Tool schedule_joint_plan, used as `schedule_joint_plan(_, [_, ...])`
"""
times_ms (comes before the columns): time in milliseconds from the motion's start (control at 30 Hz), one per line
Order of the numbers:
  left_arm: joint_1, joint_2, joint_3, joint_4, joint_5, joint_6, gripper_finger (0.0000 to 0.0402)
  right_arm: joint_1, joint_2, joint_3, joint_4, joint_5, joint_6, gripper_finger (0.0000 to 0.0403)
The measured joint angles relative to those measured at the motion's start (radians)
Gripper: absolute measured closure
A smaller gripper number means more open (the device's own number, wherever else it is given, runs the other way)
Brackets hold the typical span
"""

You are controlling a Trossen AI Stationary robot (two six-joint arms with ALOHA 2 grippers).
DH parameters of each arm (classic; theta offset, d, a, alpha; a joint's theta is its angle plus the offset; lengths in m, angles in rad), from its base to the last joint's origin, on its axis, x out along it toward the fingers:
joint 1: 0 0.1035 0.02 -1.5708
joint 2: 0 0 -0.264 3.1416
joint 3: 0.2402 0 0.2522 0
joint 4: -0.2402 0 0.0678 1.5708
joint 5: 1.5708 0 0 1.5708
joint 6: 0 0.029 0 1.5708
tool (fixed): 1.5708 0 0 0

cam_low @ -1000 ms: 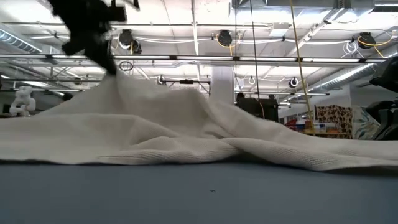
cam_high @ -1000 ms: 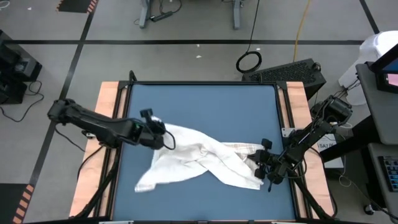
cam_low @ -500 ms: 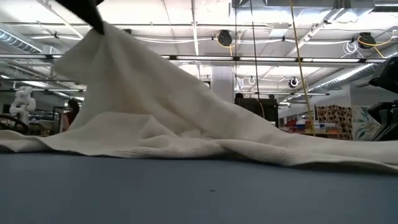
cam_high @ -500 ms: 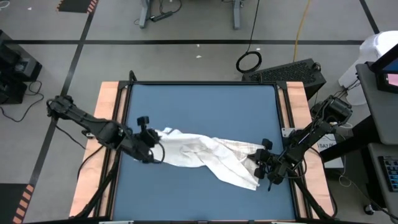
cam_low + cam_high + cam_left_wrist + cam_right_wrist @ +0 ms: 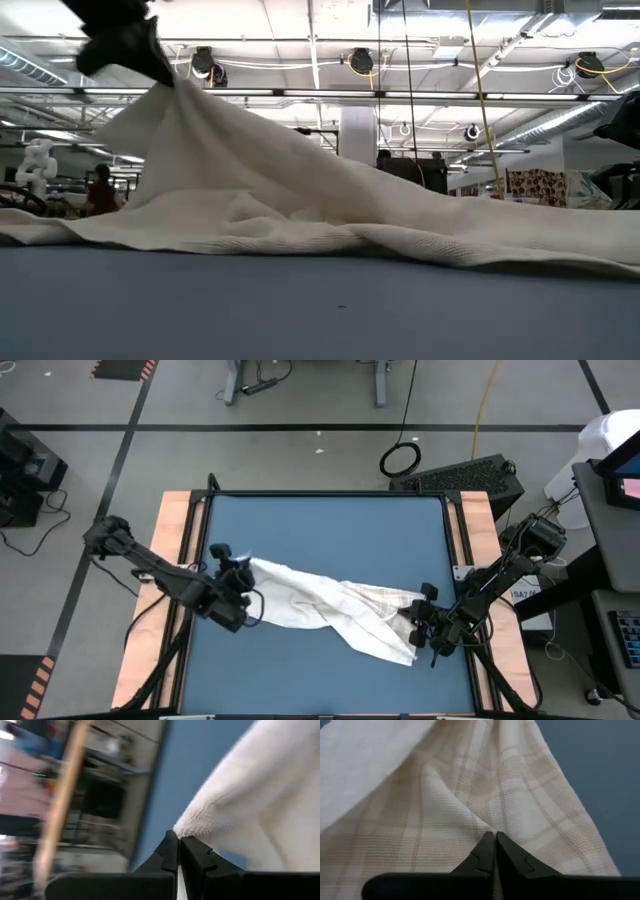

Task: Roll towel into tight, uniform cylinder
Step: Roll the white towel

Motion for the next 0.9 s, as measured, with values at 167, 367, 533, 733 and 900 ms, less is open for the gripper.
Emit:
schedule_joint_plan(167, [0.101, 0.014, 0.0, 0.038, -0.179, 0.146, 0.0389, 0.0, 0.0, 0.0, -0.007, 0.003, 0.046, 0.0397])
schedule_joint_plan(367, [0.228, 0.014, 0.0, 0.208, 0.127, 0.474, 0.0389, 0.0, 0.0, 0.0, -0.003, 0.004, 0.061, 0.0397])
schedule_joint_plan(533, [0.275, 0.014, 0.0, 0.277, 0.309, 0.528, 0.0377, 0.0, 0.0, 0.0, 0.002, 0.001, 0.061, 0.0397])
schedule_joint_plan(733, [0.278, 0.014, 0.0, 0.272, 0.336, 0.528, 0.0305, 0.0, 0.0, 0.0, 0.002, -0.001, 0.058, 0.0397])
schedule_joint_plan(900, [0.278, 0.014, 0.0, 0.212, 0.379, 0.369, 0.023, 0.0, -0.001, 0.0, 0.006, -0.012, 0.061, 0.0397])
